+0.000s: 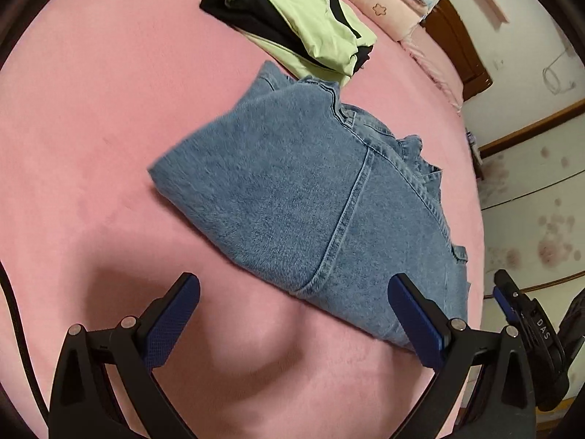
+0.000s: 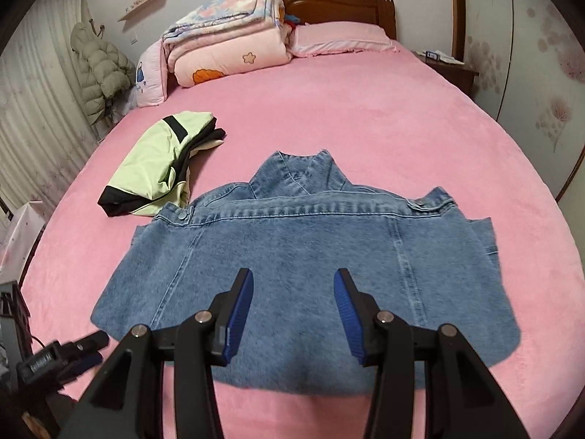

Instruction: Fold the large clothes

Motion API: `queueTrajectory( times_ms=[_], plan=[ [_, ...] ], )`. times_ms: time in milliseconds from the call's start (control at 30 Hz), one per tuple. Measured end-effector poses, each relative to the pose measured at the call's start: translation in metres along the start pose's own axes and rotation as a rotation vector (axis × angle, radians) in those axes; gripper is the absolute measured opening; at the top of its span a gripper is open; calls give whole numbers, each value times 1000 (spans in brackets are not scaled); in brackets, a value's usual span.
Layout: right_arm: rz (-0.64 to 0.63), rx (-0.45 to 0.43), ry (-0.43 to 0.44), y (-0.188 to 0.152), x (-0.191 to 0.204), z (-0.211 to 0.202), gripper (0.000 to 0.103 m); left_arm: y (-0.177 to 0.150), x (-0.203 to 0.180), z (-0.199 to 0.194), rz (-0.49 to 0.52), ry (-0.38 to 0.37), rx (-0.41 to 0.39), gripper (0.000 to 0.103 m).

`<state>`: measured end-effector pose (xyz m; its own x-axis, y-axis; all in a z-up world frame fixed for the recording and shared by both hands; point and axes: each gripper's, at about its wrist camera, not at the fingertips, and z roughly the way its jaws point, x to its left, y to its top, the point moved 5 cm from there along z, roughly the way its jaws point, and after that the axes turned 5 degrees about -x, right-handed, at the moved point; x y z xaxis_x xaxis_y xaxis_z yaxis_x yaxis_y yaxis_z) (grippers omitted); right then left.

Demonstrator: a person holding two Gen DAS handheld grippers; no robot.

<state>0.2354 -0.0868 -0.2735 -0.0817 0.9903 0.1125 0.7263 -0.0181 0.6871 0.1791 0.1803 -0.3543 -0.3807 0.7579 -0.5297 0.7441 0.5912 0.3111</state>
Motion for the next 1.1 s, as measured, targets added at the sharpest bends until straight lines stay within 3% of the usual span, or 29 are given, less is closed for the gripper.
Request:
queueTrajectory(
  times_ms=[233, 600, 700, 733, 767, 867, 933, 1033, 1100],
  plan=[
    [-12, -5, 3, -17, 17, 32, 46, 3, 16, 43, -17, -56, -16, 102],
    [-50, 37, -24, -40, 29, 71, 46, 42, 9, 69, -12, -110, -133, 99],
    [-57, 47, -37, -44, 28, 77, 46, 48, 11, 70, -35, -81, -146, 68],
    [-59, 52, -48, -46, 27, 79, 46, 51, 13, 72, -38, -53, -139, 46],
    [-58, 59, -55, -48, 25, 81, 46, 52, 15, 73, -43, -32, -132, 34],
    [-50, 81, -79, -55, 19, 86, 46, 55, 14, 68, -34, -36, -128, 25],
    [-55, 84, -97, -58, 15, 86, 46, 56, 3, 59, 38, -12, -151, 22],
    [-62, 95, -96, -65, 9, 88, 46, 60, -21, 42, 136, -27, -205, 10],
    [-68, 88, -87, -67, 7, 87, 44, 63, -34, 33, 177, -35, -231, 9]
  ],
)
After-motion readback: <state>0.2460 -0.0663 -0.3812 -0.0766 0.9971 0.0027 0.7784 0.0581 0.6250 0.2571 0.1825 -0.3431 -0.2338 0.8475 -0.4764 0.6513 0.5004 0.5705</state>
